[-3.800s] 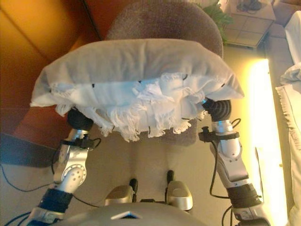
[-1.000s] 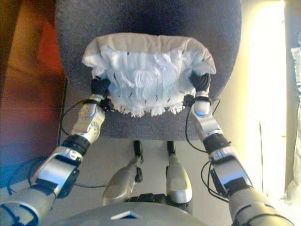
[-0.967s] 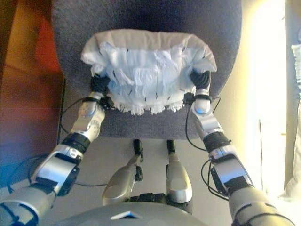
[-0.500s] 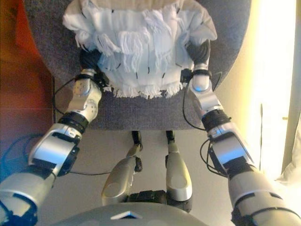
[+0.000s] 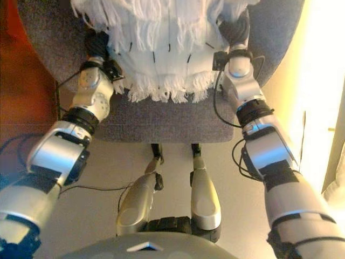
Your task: Pick up the cushion and take it to the sofa
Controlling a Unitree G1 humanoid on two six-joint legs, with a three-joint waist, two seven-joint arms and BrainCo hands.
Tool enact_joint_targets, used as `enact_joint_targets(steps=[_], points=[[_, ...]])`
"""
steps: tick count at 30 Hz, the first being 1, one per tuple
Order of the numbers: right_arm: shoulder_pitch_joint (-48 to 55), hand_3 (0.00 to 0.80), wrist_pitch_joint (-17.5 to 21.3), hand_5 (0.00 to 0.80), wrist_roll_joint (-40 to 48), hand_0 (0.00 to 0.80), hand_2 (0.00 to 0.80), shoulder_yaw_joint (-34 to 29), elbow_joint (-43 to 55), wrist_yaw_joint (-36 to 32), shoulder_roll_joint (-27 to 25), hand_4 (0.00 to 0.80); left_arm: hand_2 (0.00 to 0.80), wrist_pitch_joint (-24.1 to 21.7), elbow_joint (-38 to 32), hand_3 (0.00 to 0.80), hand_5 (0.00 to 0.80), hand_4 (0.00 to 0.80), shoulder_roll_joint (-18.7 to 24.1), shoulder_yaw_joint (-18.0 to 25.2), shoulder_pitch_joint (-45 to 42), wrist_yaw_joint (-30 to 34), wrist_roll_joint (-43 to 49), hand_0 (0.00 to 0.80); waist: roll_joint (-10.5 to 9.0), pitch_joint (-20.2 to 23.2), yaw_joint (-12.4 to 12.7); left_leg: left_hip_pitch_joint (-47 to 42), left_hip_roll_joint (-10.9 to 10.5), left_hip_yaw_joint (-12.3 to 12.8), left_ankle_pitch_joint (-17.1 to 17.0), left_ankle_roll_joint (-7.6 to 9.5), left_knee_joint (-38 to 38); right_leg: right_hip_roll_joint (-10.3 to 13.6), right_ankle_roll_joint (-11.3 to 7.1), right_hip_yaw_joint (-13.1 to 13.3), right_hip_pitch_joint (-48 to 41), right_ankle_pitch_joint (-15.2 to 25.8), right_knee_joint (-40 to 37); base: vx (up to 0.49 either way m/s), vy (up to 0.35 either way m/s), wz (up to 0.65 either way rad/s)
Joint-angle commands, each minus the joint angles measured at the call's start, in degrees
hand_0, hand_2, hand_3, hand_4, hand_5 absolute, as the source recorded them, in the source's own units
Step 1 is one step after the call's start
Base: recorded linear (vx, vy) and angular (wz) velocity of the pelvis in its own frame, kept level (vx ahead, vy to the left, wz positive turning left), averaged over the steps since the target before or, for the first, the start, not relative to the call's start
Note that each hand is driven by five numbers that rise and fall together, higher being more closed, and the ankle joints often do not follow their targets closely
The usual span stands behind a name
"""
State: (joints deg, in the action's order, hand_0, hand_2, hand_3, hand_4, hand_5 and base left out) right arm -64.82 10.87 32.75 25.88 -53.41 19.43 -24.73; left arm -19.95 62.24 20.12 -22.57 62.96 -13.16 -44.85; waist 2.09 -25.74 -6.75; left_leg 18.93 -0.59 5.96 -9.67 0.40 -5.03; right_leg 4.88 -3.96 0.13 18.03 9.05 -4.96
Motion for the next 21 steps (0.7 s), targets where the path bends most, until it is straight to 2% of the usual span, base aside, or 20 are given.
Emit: enact_joint_targets(steps=[1,2,6,13,17,21], points=[[-6.2,0.000,1.8,0.000,-2.3,0.000,0.000,3.5,0.7,1.3,-1.4,0.000,0.000,-2.8,-0.6,0.000,0.000,0.000,-1.3,-3.6,8.0,1.2,-1.2,0.000,1.75,-2.8,1.0,1.3,-0.6,1.3,3.5,-3.02,1.6,0.8,-1.41,-0.2,6.4,-2.7,7.6,0.007,-0.011,0.03],[-5.1,0.000,2.2,0.000,-3.3,0.000,0.000,3.3,3.1,2.4,-2.7,0.000,0.000,-3.3,-3.2,0.000,0.000,0.000,-0.5,-3.3,6.6,1.6,-0.9,0.000,1.87,-3.0,1.1,1.4,-0.7,1.3,3.5,-3.00,1.6,0.9,-1.42,-0.4,6.4,-2.7,7.5,0.000,0.000,0.00],[-2.4,0.000,2.4,0.000,-6.7,0.000,0.000,2.4,8.6,6.3,-6.0,0.000,0.000,-3.5,-9.2,0.000,0.000,0.000,2.3,-2.6,3.4,-3.2,1.6,0.000,2.32,-3.0,1.5,1.1,-0.9,1.4,3.9,-3.01,1.7,1.4,-1.53,-1.3,6.1,-3.0,7.5,0.004,0.001,0.07],[6.2,0.000,5.3,0.000,-11.2,0.000,0.000,-3.3,13.9,9.2,-12.5,0.000,0.000,-5.5,-11.2,0.000,0.000,0.000,9.5,3.2,-4.2,-5.9,-2.5,0.000,2.80,-0.6,1.8,-0.6,-1.0,1.8,5.3,-3.26,2.6,2.6,-1.47,-3.3,4.3,-4.6,7.8,0.000,0.000,0.00],[16.4,0.000,7.2,0.000,-13.0,0.000,0.000,-9.9,18.2,13.2,-15.5,0.000,0.000,-5.7,-14.5,0.000,0.000,0.000,12.0,8.2,-14.1,-5.3,-3.1,0.000,2.56,1.0,2.1,-2.0,-1.0,1.8,6.5,-3.11,3.2,3.0,-1.37,-4.1,2.6,-5.6,7.8,0.007,0.005,0.02],[30.5,0.000,9.2,0.000,-13.9,0.000,0.000,-20.5,20.2,18.7,-15.6,0.000,0.000,-4.5,-17.1,0.000,0.000,0.000,12.1,14.0,-27.6,-3.3,-0.8,0.000,1.76,2.9,2.6,-4.9,-1.2,1.2,7.9,-2.67,2.7,3.2,-1.46,-5.3,-0.9,-6.5,6.9,0.042,-0.028,0.06]])
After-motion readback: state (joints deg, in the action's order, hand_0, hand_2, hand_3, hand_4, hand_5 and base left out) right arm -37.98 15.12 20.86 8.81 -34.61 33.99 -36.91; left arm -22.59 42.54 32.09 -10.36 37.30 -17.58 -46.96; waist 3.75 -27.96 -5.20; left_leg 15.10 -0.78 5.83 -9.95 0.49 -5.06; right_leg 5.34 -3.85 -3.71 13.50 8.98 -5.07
